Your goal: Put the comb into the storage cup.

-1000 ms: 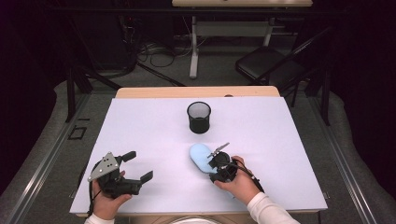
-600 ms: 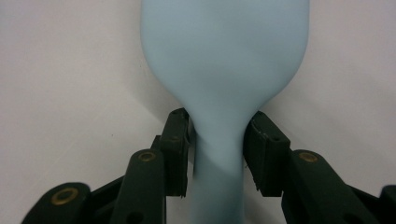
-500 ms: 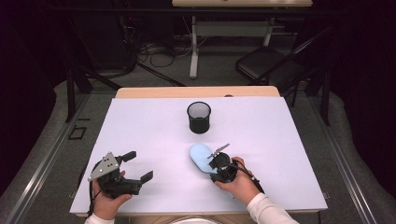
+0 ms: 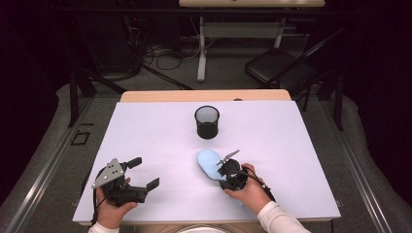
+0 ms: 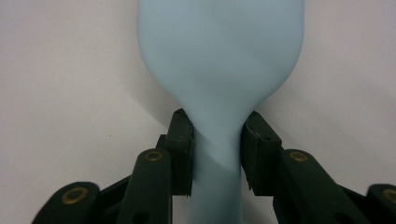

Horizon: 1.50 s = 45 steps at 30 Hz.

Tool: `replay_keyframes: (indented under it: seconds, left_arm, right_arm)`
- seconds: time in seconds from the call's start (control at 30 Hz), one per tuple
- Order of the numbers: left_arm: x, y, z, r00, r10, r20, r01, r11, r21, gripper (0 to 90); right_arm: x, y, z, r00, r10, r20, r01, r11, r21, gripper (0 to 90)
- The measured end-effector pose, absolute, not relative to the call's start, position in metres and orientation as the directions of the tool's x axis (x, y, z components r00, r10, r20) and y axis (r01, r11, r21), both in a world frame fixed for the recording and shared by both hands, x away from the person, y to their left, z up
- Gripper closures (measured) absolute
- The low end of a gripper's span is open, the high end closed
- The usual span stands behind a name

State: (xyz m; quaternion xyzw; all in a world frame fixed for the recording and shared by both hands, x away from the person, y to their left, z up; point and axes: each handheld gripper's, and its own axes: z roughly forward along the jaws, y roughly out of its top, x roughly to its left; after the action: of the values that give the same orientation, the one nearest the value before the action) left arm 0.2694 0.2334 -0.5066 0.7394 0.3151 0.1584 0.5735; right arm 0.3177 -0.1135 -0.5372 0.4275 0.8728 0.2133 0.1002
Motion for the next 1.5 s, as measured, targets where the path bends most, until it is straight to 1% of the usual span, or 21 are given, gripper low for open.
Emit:
replay_keyframes:
  seconds: [0.2,1.5]
  left_arm:
    - [0.2692,0.2336,-0.5064,0.749,0.651,-0.126,0.286,-0.146,0.947,0.7]
    - [0.2698,0.2323,-0.5079,0.752,0.647,-0.124,0.285,-0.149,0.947,0.7]
  right_arm:
    - [0.3173,-0.1138,-0.5362,-0.614,0.789,0.008,0.709,0.547,0.445,67.6]
    - [0.3151,-0.117,-0.5361,-0.623,0.782,0.006,0.695,0.55,0.464,69.4]
